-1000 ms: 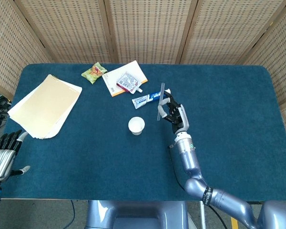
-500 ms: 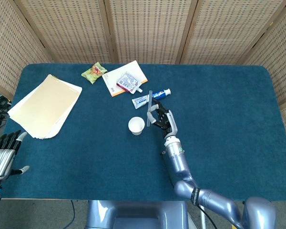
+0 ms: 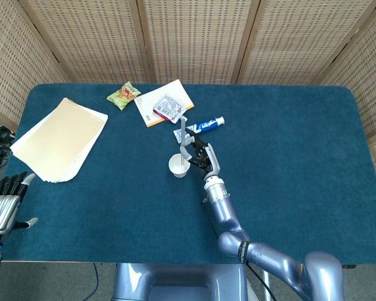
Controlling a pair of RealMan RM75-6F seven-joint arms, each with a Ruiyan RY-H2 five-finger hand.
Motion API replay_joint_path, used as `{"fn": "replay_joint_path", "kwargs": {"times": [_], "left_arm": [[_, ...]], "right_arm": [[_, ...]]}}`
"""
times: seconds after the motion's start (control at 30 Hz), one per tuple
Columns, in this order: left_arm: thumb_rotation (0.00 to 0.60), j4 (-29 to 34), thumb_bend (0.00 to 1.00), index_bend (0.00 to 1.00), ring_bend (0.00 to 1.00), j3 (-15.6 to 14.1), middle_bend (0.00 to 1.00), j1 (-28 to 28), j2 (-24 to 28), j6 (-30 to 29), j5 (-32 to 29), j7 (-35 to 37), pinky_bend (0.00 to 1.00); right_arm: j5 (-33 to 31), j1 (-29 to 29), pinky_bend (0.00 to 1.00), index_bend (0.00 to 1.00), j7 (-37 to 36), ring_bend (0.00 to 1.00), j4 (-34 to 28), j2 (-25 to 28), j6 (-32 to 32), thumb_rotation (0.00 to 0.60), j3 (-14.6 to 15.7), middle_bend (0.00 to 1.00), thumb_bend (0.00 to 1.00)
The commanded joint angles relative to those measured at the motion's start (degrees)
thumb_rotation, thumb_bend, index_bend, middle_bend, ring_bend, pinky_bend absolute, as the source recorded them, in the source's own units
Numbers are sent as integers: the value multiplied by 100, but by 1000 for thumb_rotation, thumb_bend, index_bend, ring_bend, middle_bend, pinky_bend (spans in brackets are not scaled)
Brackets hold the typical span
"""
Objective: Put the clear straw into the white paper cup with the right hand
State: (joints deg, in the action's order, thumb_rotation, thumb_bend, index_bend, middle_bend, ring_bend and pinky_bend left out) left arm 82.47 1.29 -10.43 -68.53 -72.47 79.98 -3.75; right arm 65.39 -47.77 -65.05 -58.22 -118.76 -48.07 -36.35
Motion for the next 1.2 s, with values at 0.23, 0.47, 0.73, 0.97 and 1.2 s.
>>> {"fn": "replay_joint_path", "kwargs": {"times": [0.23,0.47,0.73,0.97,1.2], "left_arm": [[600,-7,84,0,0,-6,0,-20,4,55,-39,3,0],[600,23,84,0,0,-18,0,-30,18,68,-46,-44,0],[600,55,84,0,0,-15,0,-26,44,45,-55,-50,0],[600,60,84,0,0,-24,0,-35,53,64,-60,-51,0],[600,67,84,0,0,-23,0,-40,59,76,-79,-58,0]], "right_arm": [[11,-138,0,661,-228,0,235,-94,58,600,-3,207,546],[-9,-137,0,660,-289,0,334,-150,35,600,58,207,546],[-15,-202,0,638,-266,0,418,-187,47,600,83,191,544],[-19,-209,0,520,-279,0,488,-225,30,600,118,122,438],[3,-172,0,486,-315,0,475,-222,-4,600,158,108,398]]}}
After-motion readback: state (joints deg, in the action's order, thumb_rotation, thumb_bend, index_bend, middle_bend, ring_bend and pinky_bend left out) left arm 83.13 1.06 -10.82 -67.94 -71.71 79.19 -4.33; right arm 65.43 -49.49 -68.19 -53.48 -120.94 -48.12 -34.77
